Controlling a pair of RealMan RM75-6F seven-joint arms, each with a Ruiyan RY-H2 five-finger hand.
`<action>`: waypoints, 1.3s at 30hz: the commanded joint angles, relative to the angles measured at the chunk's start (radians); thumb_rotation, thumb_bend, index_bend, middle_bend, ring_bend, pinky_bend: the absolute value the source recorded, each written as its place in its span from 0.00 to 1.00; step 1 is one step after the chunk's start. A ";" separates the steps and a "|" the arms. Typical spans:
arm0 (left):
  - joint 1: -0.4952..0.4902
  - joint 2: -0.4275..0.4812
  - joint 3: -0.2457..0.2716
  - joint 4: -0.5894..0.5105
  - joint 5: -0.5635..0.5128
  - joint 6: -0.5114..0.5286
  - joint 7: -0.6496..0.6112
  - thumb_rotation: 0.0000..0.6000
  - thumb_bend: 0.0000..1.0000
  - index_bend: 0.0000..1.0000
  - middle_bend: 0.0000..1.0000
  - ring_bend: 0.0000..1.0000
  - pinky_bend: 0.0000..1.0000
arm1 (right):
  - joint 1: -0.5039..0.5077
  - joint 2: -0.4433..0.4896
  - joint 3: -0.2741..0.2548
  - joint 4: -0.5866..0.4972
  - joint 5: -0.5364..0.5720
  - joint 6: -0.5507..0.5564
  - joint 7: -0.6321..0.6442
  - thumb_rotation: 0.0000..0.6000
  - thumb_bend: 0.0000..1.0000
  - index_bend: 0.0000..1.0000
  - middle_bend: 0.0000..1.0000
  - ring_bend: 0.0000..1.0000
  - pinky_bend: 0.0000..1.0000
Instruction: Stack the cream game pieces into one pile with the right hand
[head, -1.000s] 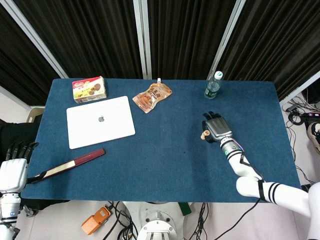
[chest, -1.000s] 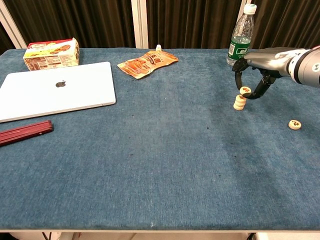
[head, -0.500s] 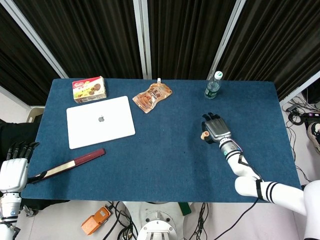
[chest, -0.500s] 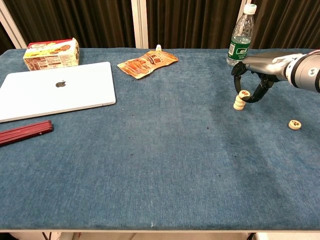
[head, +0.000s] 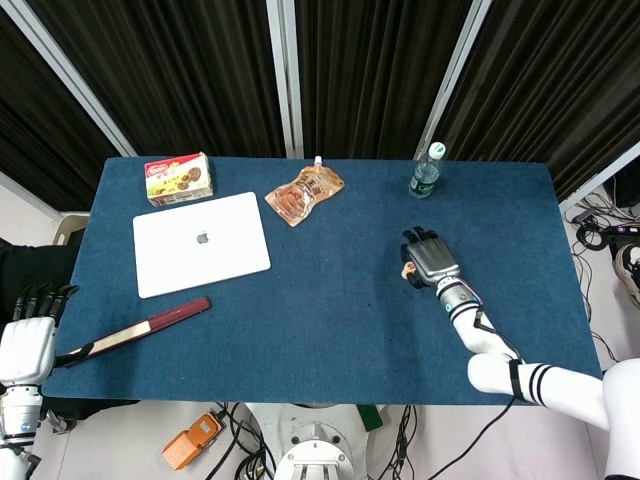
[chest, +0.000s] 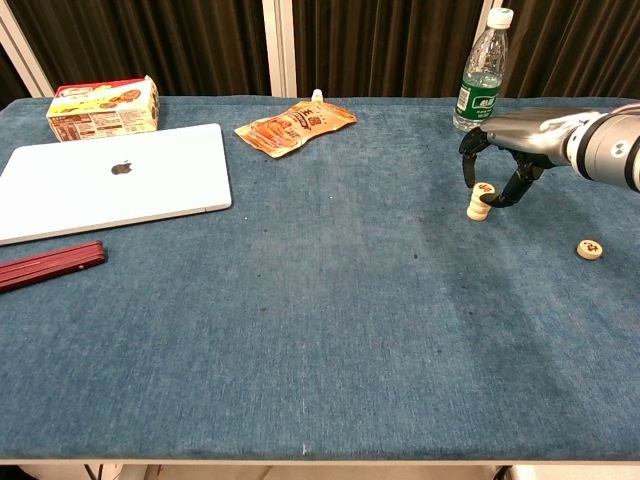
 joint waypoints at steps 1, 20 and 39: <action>0.000 0.000 0.000 0.000 0.000 0.000 -0.001 1.00 0.00 0.17 0.16 0.09 0.03 | -0.001 0.004 -0.003 -0.009 -0.006 0.004 0.000 1.00 0.52 0.47 0.19 0.13 0.21; -0.011 -0.004 -0.005 0.001 0.013 -0.002 -0.003 1.00 0.00 0.17 0.16 0.09 0.03 | -0.252 0.256 -0.070 -0.258 -0.200 0.284 0.196 1.00 0.34 0.41 0.19 0.14 0.23; -0.017 -0.003 -0.011 -0.013 0.023 0.013 0.008 1.00 0.00 0.17 0.16 0.09 0.03 | -0.286 0.148 -0.120 -0.109 -0.208 0.159 0.153 1.00 0.40 0.49 0.19 0.14 0.23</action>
